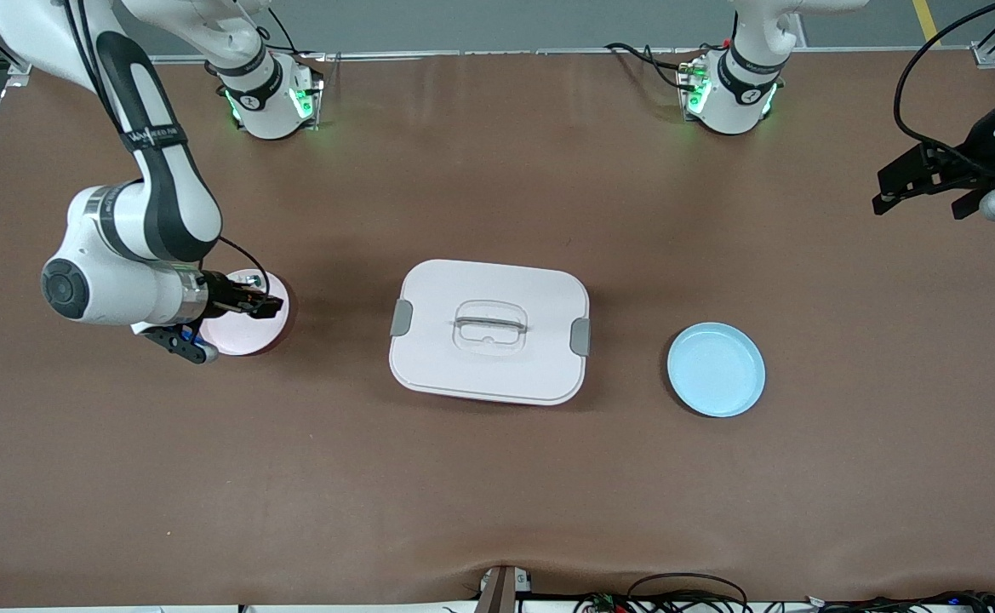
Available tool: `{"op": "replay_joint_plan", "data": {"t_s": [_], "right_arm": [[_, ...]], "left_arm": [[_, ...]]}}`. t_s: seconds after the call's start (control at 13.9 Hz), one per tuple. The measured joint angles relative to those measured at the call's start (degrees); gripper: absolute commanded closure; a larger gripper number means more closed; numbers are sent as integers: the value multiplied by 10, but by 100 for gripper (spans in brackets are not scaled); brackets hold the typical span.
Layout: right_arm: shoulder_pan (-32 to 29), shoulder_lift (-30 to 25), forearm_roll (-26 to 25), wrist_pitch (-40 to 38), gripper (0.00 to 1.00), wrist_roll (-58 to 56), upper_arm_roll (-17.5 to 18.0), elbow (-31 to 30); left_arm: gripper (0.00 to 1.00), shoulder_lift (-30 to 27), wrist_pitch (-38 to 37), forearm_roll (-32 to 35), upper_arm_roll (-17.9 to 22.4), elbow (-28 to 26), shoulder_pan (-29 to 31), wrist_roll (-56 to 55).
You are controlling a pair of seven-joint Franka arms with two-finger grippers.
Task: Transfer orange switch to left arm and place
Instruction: 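Lift the switch with the right gripper while the left gripper approaches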
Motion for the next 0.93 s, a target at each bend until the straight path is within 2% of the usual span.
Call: {"op": "replay_joint_plan", "data": {"t_s": [0.22,0.5,0.79,0.93], "right_arm": [[30,0,30,-49,100,102,2,59],[72,0,85,-64,100,240,4,121],[127,1,105,-65,100,381,5,175],[141,4,137,-64,100,445,5,200]], "left_arm": [[0,0,0,0,-1,0,-1,0],[0,0,0,-9,-5,4,-6,0],[0,0,-8,-70,-11,7,-9,-3],[0,0,-13,-125,-14,7,-9,-6]]}}
